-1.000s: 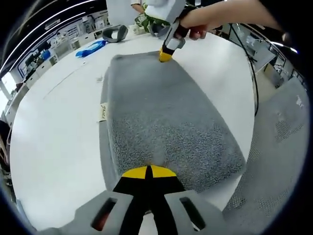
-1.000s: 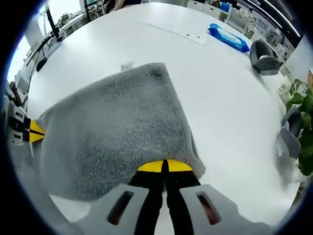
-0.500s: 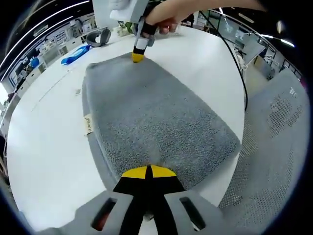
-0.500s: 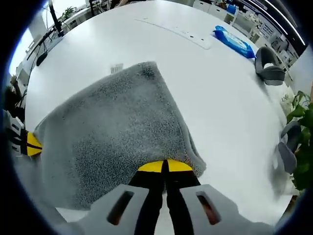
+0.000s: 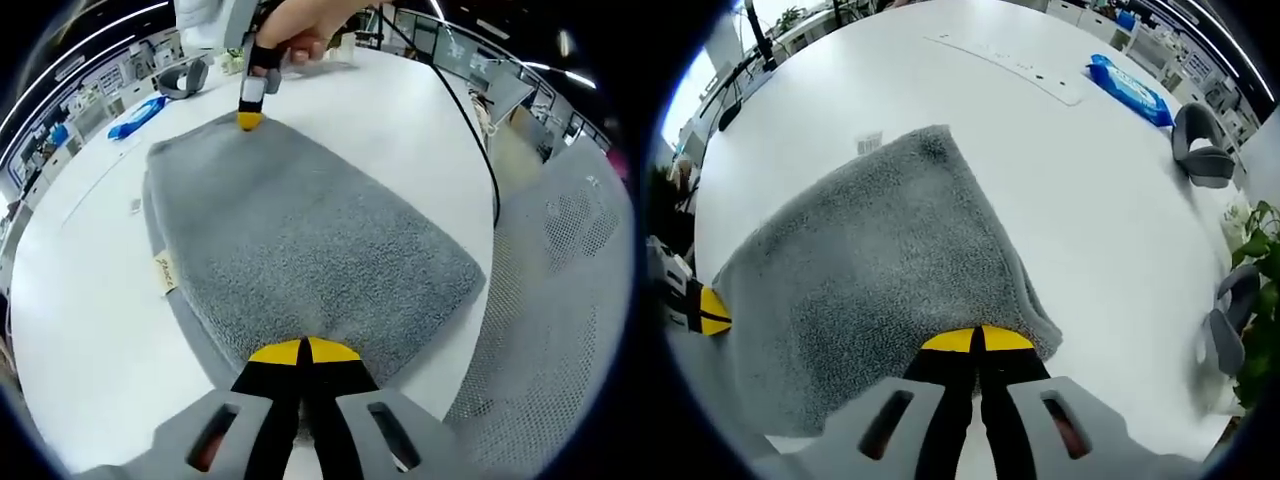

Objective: Fold the towel on the table until its edges align and the towel forms a compact rectangular stack.

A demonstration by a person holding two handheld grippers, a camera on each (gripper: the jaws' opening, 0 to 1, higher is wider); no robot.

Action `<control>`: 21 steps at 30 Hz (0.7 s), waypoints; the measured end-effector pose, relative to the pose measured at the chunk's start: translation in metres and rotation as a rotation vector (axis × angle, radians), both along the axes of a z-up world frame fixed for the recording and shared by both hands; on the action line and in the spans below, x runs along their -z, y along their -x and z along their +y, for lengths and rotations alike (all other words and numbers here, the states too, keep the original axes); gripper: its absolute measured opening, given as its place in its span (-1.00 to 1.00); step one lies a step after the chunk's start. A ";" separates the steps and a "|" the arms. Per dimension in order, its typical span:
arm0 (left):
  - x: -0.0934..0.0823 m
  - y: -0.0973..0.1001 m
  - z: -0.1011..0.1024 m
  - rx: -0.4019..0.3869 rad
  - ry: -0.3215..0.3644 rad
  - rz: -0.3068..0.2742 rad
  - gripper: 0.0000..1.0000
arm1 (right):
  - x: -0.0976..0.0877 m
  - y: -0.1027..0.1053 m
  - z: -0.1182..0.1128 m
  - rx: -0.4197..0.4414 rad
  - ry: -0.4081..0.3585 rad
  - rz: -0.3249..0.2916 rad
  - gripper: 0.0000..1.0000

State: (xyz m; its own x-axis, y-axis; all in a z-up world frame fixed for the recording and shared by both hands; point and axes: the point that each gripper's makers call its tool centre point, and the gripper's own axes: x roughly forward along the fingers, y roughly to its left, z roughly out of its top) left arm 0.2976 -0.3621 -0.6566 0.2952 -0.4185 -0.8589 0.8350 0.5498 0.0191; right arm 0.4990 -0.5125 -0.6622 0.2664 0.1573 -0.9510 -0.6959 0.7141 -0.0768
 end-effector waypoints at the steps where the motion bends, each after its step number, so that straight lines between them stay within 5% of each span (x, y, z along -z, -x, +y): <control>1: 0.000 0.000 -0.001 0.003 0.002 0.003 -0.99 | 0.000 -0.001 0.000 -0.006 0.004 -0.002 -1.00; 21: 0.001 0.000 -0.017 0.056 -0.004 -0.028 -0.99 | 0.000 -0.017 0.005 -0.002 -0.006 -0.018 -1.00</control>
